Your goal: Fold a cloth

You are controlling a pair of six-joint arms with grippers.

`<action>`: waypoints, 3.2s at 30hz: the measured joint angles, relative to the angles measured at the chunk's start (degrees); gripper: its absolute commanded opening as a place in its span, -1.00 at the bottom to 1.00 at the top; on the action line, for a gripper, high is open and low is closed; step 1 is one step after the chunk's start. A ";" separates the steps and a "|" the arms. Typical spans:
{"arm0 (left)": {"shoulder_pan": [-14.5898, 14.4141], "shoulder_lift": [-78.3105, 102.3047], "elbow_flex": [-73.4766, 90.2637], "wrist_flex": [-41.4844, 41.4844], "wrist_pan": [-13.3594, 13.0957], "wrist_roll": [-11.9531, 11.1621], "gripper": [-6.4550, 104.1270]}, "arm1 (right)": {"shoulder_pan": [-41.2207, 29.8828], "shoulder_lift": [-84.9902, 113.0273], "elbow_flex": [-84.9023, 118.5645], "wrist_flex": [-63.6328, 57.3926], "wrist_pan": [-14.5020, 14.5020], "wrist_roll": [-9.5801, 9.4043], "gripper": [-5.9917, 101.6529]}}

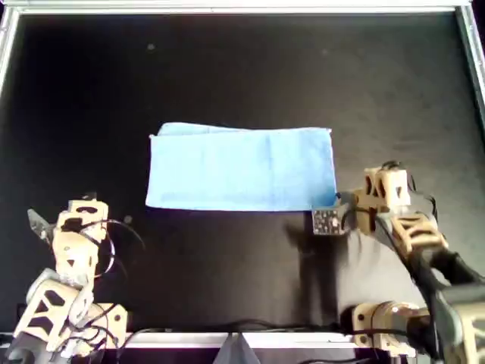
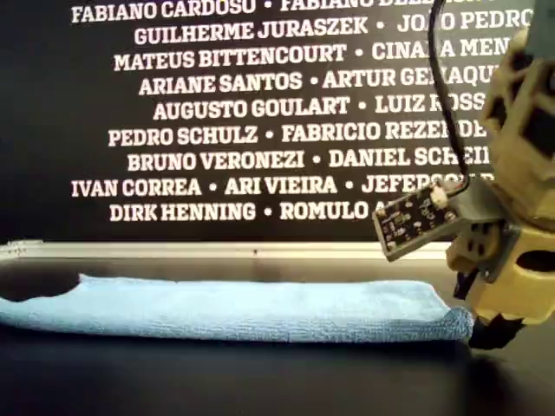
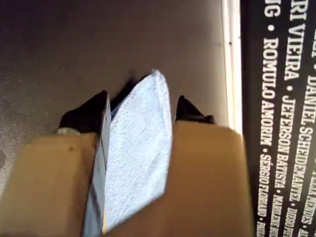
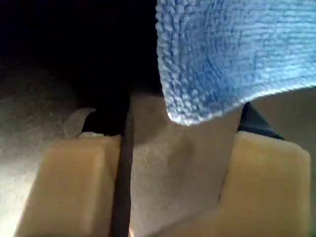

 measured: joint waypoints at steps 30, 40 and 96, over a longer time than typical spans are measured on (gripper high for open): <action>0.00 0.00 0.00 0.00 0.00 0.00 -0.02 | 4.75 -4.39 -4.75 -0.53 0.00 0.35 -0.56; 0.00 0.00 0.00 0.00 0.00 -0.09 -0.02 | 4.92 -4.39 -4.75 -0.53 0.00 0.18 -0.88; 0.00 0.00 0.00 0.00 0.00 0.18 -0.02 | 47.20 -63.46 -97.82 -0.53 0.18 -0.09 -0.41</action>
